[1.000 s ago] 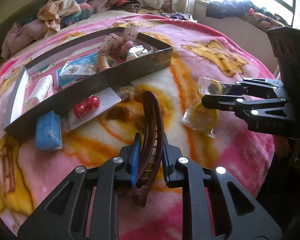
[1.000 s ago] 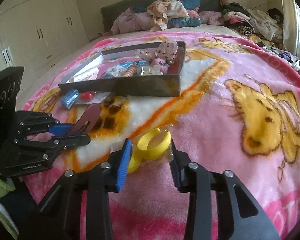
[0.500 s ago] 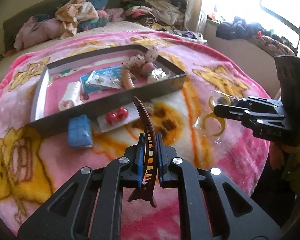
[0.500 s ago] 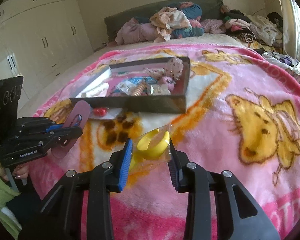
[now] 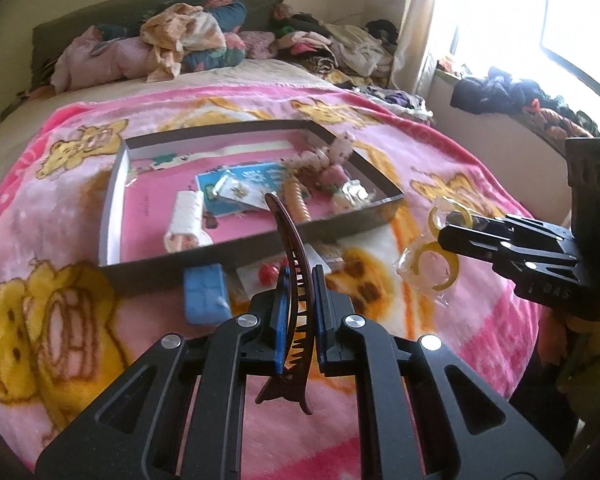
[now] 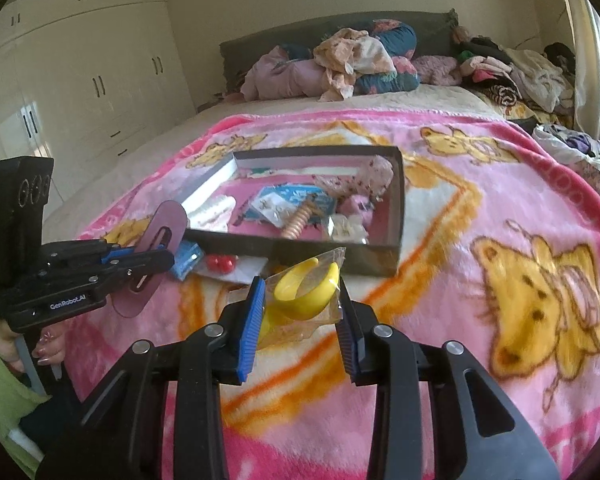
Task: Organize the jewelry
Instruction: 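Carry the brown claw clip and yellow bangles over the box with both tools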
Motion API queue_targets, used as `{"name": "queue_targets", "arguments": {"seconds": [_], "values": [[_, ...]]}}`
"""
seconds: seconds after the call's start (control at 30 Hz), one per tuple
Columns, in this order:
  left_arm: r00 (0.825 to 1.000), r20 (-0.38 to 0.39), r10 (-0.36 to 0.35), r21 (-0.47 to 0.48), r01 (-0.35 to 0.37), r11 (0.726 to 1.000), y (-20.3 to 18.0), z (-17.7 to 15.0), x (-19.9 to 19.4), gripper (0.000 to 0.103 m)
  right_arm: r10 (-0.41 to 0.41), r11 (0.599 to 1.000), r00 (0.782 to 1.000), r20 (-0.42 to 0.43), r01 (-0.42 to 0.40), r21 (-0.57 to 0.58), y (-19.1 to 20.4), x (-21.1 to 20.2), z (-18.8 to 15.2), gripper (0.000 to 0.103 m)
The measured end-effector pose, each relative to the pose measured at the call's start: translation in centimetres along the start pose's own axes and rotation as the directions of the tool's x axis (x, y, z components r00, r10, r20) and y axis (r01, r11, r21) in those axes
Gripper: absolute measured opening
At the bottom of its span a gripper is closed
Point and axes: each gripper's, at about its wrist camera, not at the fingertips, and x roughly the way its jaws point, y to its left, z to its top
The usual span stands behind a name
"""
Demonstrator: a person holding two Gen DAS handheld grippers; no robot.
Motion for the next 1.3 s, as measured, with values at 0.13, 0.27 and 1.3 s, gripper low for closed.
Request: {"name": "queue_targets", "arguments": {"seconds": [0.13,0.27,1.3], "values": [[1.0,0.024,0.015,-0.025,-0.015,1.0,0.9,0.8,-0.4,0.005,0.003,1.0,1.0,0.011,-0.003,-0.01,0.4,0.3,1.1,0.032],[0.999,0.04,0.031,-0.038,-0.03,0.999,1.6,1.6,-0.7,0.005,0.006,1.0,1.0,0.017,-0.005,-0.02,0.8,0.8,2.1,0.032],[0.991,0.067,0.114,-0.075,-0.109,0.991,6.1,5.6,2.6,0.005,-0.04,0.999,0.999,0.025,0.04,-0.017,-1.0,6.3,7.2,0.032]]}}
